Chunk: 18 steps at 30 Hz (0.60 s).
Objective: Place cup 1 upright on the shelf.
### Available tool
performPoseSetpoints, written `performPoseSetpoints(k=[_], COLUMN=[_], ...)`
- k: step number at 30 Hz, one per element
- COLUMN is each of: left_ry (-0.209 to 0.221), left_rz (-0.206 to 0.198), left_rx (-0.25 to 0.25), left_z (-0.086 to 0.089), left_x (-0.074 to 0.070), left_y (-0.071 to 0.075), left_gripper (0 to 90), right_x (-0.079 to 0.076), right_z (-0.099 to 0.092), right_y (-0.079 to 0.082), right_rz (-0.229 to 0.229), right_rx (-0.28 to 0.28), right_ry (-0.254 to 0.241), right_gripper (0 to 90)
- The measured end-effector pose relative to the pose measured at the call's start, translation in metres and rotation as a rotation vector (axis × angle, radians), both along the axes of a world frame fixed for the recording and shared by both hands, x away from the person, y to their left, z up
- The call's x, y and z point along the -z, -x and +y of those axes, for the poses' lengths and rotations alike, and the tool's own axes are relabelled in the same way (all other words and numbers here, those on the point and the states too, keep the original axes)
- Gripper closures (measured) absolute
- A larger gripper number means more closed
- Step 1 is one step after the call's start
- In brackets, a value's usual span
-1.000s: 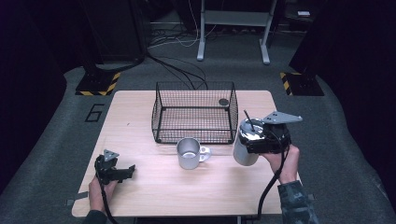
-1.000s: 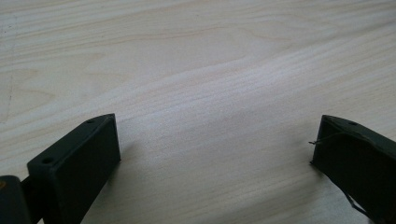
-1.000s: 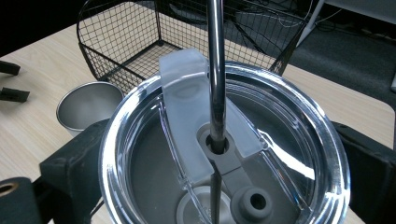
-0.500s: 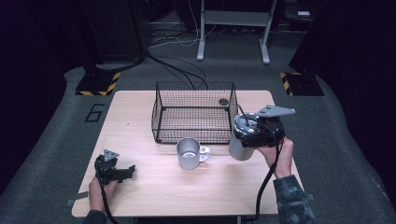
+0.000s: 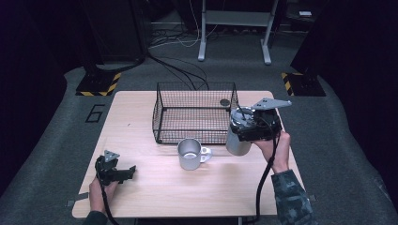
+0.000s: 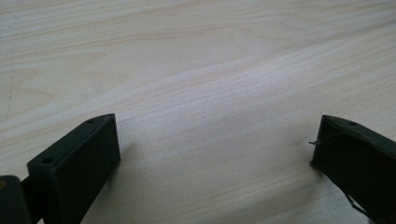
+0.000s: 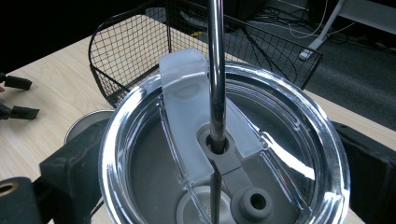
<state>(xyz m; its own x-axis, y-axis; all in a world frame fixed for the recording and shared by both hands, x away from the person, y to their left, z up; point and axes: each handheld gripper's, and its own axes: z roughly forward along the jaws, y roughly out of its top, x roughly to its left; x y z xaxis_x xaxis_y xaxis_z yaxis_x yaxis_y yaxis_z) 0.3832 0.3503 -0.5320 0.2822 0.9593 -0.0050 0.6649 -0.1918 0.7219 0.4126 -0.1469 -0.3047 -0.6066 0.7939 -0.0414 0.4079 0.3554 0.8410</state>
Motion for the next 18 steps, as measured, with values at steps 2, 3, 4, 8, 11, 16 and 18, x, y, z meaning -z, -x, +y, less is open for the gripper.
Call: performPoseSetpoints(k=[2,3,4,8,11,16,18], left_ry=[0.003,0.001,0.001,0.002,-0.001,0.000,0.002], left_rz=[0.001,0.001,0.000,0.001,0.000,0.000,0.002], left_rx=[-0.001,0.000,0.000,-0.001,0.001,0.000,-0.001], left_z=[0.000,0.000,0.000,0.000,0.000,0.000,0.000], left_x=[0.000,0.000,0.000,0.000,0.000,0.000,0.000], left_y=[0.000,0.000,0.000,0.000,0.000,0.000,0.000], left_gripper=[0.4,0.4,0.4,0.4,0.4,0.4,0.4], right_x=[-0.001,-0.002,-0.002,-0.005,-0.008,-0.013,-0.015], right_z=[0.001,0.001,0.002,0.007,0.011,0.017,0.019], right_y=[-0.002,-0.003,-0.004,-0.008,-0.011,-0.016,-0.018], right_rz=[-0.005,-0.001,-0.002,-0.004,-0.006,-0.014,-0.015], right_rx=[-0.006,-0.007,-0.011,-0.016,-0.026,-0.038,-0.040], right_ry=[0.002,0.005,0.005,0.007,0.006,0.001,0.006], right_gripper=[3.6,3.6,3.6,3.6,3.6,3.6,3.6])
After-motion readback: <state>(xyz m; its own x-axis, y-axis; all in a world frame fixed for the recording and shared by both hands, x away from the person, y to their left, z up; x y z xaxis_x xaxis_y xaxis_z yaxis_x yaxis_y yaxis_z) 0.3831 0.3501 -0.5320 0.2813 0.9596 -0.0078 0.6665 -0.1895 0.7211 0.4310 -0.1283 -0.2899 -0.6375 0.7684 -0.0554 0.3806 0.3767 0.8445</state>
